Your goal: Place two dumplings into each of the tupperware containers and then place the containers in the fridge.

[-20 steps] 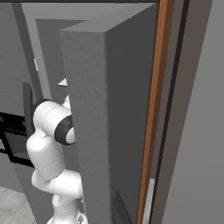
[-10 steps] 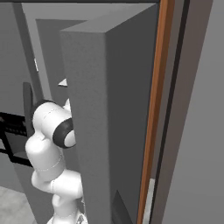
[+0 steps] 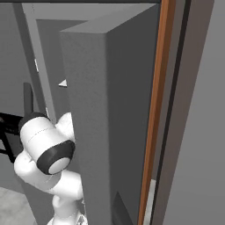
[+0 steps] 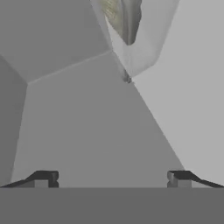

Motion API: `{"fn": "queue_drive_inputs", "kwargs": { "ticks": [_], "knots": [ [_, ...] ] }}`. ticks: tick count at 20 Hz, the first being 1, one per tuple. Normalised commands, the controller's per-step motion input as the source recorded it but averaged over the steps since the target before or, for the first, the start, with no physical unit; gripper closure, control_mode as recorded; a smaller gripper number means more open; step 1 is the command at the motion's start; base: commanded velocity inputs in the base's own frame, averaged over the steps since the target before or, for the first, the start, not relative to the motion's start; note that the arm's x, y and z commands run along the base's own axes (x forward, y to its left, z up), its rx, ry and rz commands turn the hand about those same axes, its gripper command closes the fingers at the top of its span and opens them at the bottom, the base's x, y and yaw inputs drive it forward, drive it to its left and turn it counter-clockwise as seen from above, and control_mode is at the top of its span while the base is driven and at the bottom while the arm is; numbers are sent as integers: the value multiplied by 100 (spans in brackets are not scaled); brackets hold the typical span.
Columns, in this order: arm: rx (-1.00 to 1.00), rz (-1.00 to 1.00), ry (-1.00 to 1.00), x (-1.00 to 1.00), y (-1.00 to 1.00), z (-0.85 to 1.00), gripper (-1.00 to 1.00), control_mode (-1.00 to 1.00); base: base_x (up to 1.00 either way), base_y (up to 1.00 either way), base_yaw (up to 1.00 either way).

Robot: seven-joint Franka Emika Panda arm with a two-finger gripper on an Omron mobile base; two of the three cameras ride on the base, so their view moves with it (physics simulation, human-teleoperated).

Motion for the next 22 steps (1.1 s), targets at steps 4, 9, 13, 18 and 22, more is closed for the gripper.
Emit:
{"fn": "queue_drive_inputs", "kwargs": {
  "ticks": [4,9,13,18,22],
  "knots": [
    [-60,-2,-18,-100,96,39,-100,-100,0,0,0],
    [-85,-12,-18,-100,79,10,-100,-100,0,0,0],
    [-100,-4,-3,-82,42,0,-100,-100,0,0,0],
    [-100,0,8,-89,0,0,-100,-100,0,0,0],
    [-75,-1,-5,-97,13,-37,-100,-100,0,0,0]
  ]
}}
